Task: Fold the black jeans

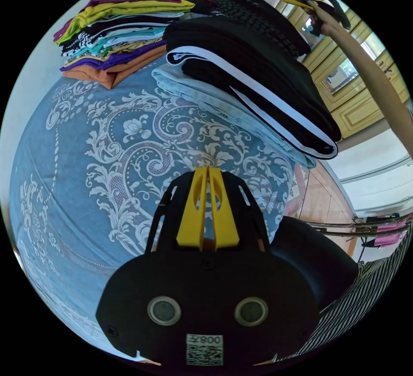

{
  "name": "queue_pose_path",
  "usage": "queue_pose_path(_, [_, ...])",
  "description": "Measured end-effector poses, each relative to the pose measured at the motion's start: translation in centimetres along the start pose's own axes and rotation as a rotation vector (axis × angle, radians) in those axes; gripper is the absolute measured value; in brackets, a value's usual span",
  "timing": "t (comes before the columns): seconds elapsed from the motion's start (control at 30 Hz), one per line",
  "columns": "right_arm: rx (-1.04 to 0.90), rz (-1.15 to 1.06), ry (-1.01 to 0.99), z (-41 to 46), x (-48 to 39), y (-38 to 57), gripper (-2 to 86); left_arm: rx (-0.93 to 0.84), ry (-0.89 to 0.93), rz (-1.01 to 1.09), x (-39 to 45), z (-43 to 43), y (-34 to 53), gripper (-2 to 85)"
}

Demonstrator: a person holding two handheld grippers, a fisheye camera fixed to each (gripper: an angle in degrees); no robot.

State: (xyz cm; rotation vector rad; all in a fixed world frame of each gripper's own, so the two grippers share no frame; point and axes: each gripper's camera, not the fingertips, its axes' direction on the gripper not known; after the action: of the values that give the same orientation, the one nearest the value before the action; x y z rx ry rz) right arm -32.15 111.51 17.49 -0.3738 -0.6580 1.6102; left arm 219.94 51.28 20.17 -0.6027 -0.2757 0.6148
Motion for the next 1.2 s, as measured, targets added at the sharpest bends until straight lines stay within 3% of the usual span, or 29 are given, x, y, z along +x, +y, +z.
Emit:
queue_pose_path(0.2, [-0.117,-0.040,0.074,8.3,-1.4,-7.0,12.6,0.033,-0.063,-0.019,0.0,3.3,5.6,0.3])
queue_pose_path(0.47, [-0.174,-0.006,0.113,12.7,-1.4,-11.8,5.2,0.064,-0.116,-0.016,-1.4,8.4,15.0,0.3])
queue_pose_path(0.67, [-0.095,0.274,-0.122,9.7,2.4,-14.2,3.2,0.066,0.044,-0.075,-4.7,11.5,22.3,0.1])
queue_pose_path(0.83, [0.086,0.386,-0.396,2.4,3.6,-15.7,2.6,0.163,0.059,-0.062,-6.0,11.9,29.5,0.1])
queue_pose_path(0.97, [0.215,0.384,-0.590,-3.0,1.3,-17.8,2.4,0.253,0.085,-0.067,-7.3,11.6,37.2,0.1])
queue_pose_path(1.2, [0.375,0.212,-0.879,-14.4,-11.5,-25.7,2.1,0.454,0.047,-0.110,-9.8,9.6,51.6,0.2])
